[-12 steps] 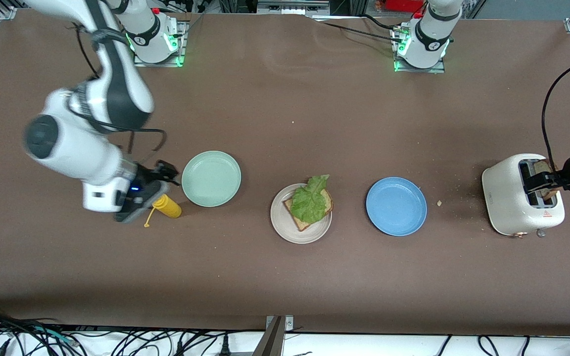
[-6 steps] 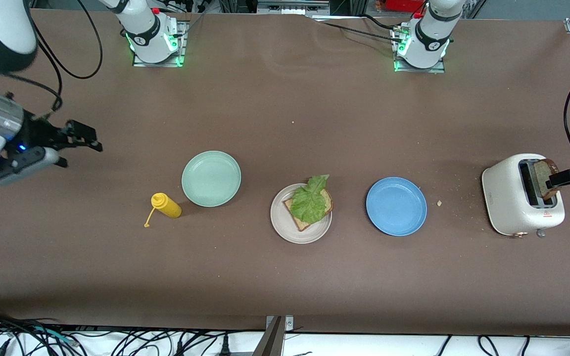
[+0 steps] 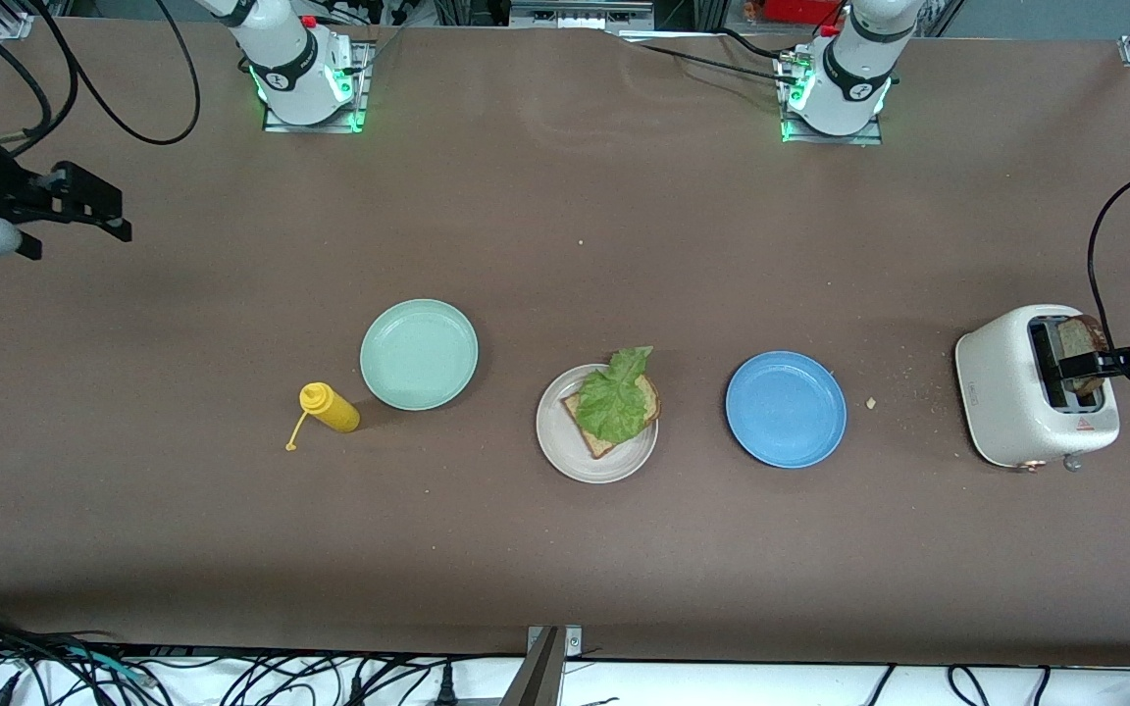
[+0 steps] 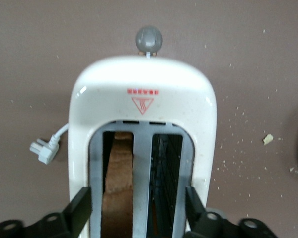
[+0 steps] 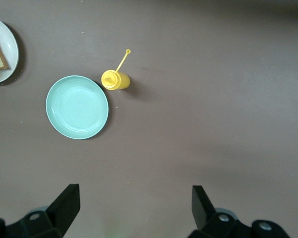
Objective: Make sandwich in beige plate with both arms
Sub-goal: 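Lift the bread slice out of the toaster with the left gripper, then carry the bread slice over the beige plate with the left gripper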
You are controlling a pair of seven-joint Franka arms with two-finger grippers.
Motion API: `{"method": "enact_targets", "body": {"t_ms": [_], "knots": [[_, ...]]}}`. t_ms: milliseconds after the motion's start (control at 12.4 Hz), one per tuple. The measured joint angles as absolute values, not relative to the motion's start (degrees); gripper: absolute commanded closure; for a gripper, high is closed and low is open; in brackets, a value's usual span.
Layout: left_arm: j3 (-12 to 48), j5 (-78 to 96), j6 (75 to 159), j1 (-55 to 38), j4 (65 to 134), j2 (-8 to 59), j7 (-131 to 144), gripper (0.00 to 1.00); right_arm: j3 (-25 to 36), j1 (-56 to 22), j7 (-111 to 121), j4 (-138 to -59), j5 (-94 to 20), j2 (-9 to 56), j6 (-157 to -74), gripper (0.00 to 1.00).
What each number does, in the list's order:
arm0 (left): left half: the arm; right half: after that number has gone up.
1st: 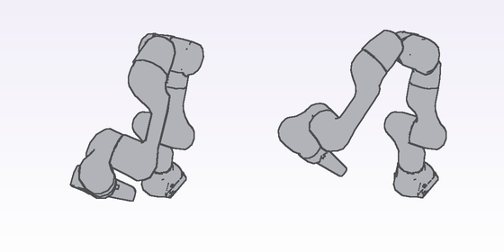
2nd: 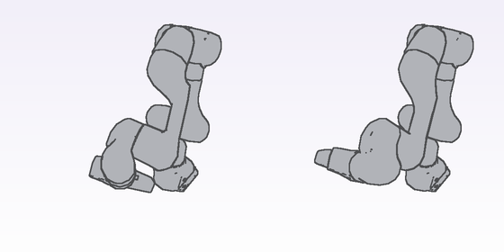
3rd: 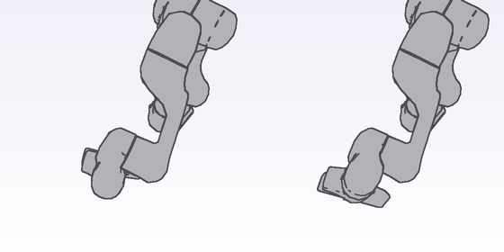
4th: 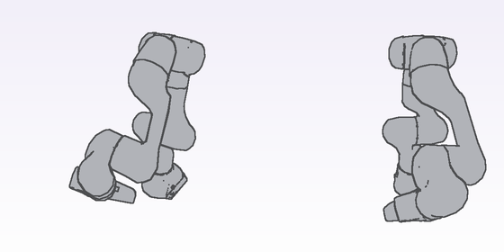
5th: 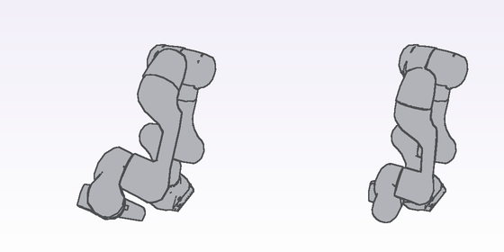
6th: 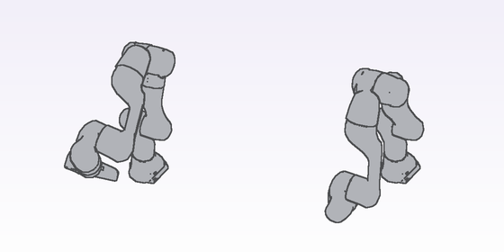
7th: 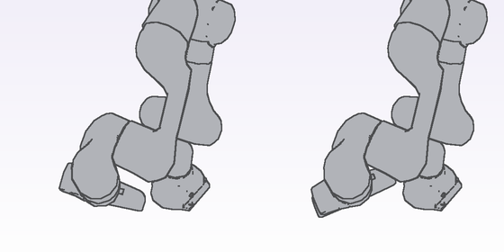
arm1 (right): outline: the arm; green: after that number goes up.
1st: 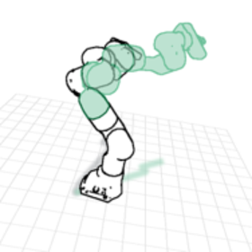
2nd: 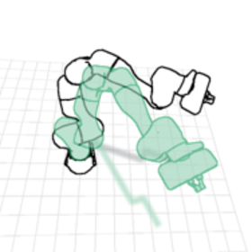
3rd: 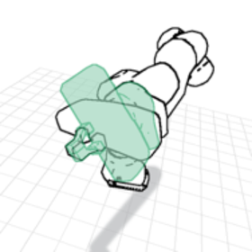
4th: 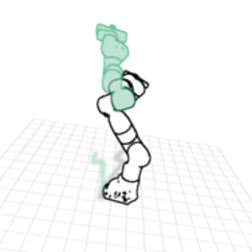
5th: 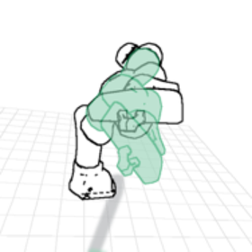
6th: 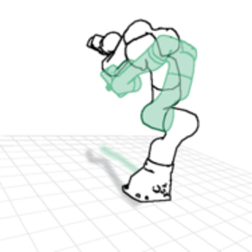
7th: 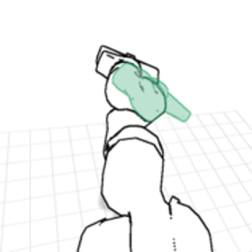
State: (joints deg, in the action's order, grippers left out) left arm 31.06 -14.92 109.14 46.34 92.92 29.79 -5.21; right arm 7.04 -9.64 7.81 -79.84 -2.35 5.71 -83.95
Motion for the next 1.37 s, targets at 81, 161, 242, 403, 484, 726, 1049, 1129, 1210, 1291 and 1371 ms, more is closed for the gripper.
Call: {"method": "enact_targets", "body": {"t_ms": [81, 161, 242, 403, 484, 726, 1049, 1129, 1210, 1291, 1371], "knots": [[31.06, -14.92, 107.68, 46.36, 92.89, 29.76, -5.21, 0.77, 7.04, -9.64, 6.97, -79.34, -2.19, 5.83, -83.58, 0.0], [31.06, -14.98, 106.63, 46.38, 92.79, 29.73, -5.21, 0.93, 7.02, -9.69, 6.69, -79.23, -1.54, 6.05, -83.51, 0.0], [31.06, -15.6, 105.82, 46.42, 92.49, 29.67, -5.21, 1.0, 6.97, -9.79, 6.48, -79.21, -0.23, 6.42, -83.51, 0.0], [31.11, -18.2, 104.25, 46.43, 92.11, 29.54, -5.21, 1.0, 6.91, -9.82, 6.14, -79.16, 0.98, 6.97, -83.51, 0.0], [31.21, -18.76, 103.64, 46.41, 92.01, 29.52, -5.21, 1.0, 6.91, -9.82, 6.04, -79.1, 1.01, 7.05, -83.51, 0.0], [31.69, -19.16, 102.27, 46.43, 91.33, 28.64, -5.21, 1.0, 6.95, -9.77, 5.81, -78.9, 1.11, 7.05, -83.51, 0.0], [36.75, -19.16, 91.3, 46.32, 84.41, 22.07, -5.15, 1.0, 6.98, -9.76, 5.76, -78.64, 1.54, 7.04, -83.29, 0.0], [38.41, -18.68, 88.5, 46.22, 81.55, 21.07, -5.07, 1.0, 6.91, -9.77, 5.77, -78.59, 1.71, 7.04, -83.3, 0.0], [39.87, -16.69, 86.84, 46.14, 79.09, 20.48, -4.51, 1.0, 6.78, -9.8, 5.77, -78.56, 1.73, 7.04, -83.3, 0.0], [40.83, -12.95, 86.17, 46.02, 77.59, 20.28, -2.18, 1.0, 6.64, -9.91, 5.76, -78.55, 1.73, 7.05, -83.31, 0.0], [41.5, -8.55, 85.97, 45.51, 77.03, 20.3, 2.08, 1.0, 6.43, -10.14, 5.74, -78.55, 1.73, 7.05, -83.31, 0.0]]}}
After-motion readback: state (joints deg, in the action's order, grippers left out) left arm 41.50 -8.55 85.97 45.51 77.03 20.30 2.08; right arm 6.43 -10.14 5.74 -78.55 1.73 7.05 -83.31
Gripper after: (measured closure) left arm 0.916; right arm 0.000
